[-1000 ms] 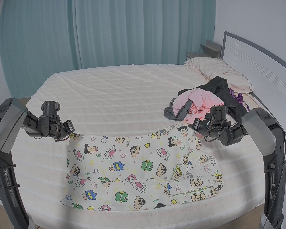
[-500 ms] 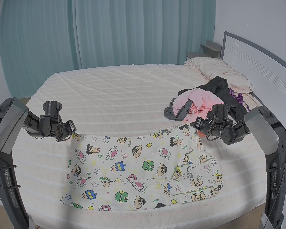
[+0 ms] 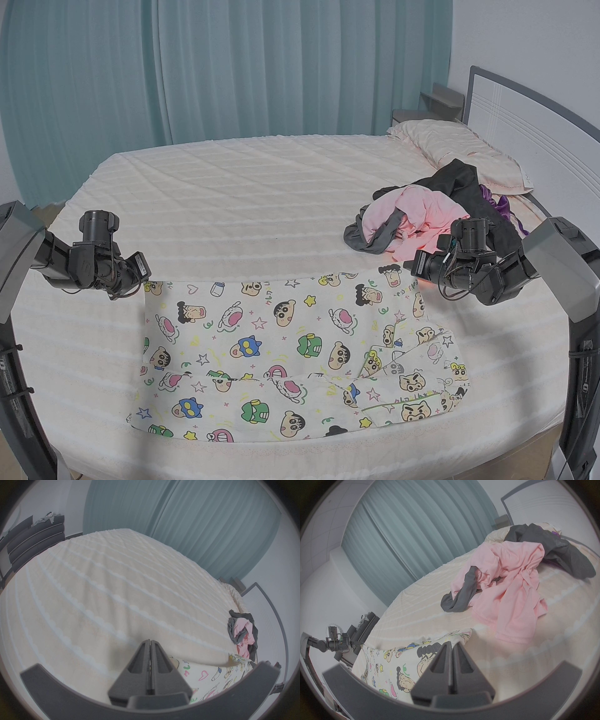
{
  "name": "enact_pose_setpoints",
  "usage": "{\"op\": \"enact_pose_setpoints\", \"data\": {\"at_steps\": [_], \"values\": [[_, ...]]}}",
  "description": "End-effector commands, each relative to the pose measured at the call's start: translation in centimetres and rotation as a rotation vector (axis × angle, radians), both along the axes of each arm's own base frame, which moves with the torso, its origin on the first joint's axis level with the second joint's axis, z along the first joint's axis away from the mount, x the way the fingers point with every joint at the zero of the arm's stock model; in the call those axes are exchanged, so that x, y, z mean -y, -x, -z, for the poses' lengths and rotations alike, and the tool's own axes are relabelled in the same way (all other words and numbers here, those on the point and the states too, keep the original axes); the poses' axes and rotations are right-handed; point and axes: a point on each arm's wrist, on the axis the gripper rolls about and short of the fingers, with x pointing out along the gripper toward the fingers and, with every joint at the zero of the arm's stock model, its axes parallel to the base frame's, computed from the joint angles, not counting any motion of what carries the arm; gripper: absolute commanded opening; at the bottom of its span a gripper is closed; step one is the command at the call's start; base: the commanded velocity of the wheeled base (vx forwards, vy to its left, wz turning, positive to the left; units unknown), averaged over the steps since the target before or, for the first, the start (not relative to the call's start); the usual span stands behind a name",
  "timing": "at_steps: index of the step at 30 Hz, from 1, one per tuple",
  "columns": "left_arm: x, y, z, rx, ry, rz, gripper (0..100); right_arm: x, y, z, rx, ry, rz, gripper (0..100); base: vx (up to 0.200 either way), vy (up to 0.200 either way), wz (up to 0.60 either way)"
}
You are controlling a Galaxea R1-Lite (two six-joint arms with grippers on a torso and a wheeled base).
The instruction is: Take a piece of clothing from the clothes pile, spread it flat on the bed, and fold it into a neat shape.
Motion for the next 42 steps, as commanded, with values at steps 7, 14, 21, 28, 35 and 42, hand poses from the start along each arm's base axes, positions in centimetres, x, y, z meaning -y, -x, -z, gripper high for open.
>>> {"op": "enact_pose_setpoints", "data": {"at_steps": [7,14,21,28,35,42], "values": [[0.1,1.8,-0.8,-0.008,-0.002,0.002,0,0.3,2.5,-1.1,0.058,0.049,-0.016,0,0.000,0.000,0.00],[0.2,2.5,-0.6,-0.021,-0.015,0.020,0,0.2,3.3,-0.6,0.052,0.099,-0.045,0,0.000,0.000,0.00],[0.3,4.0,-0.6,-0.044,-0.046,0.046,0,-0.3,4.3,-1.3,0.080,0.135,-0.075,0,0.000,0.000,0.00],[0.3,5.4,-0.8,-0.059,-0.070,0.067,0,0.0,5.7,-2.0,0.071,0.135,-0.079,0,0.000,0.000,0.00],[0.5,7.0,-0.5,-0.088,-0.082,0.084,0,0.4,8.0,-2.0,0.027,0.138,-0.089,0,0.000,0.000,0.00],[0.6,7.9,0.2,-0.120,-0.079,0.086,0,0.8,9.9,-1.5,-0.023,0.140,-0.099,0,0.000,0.000,0.00]]}}
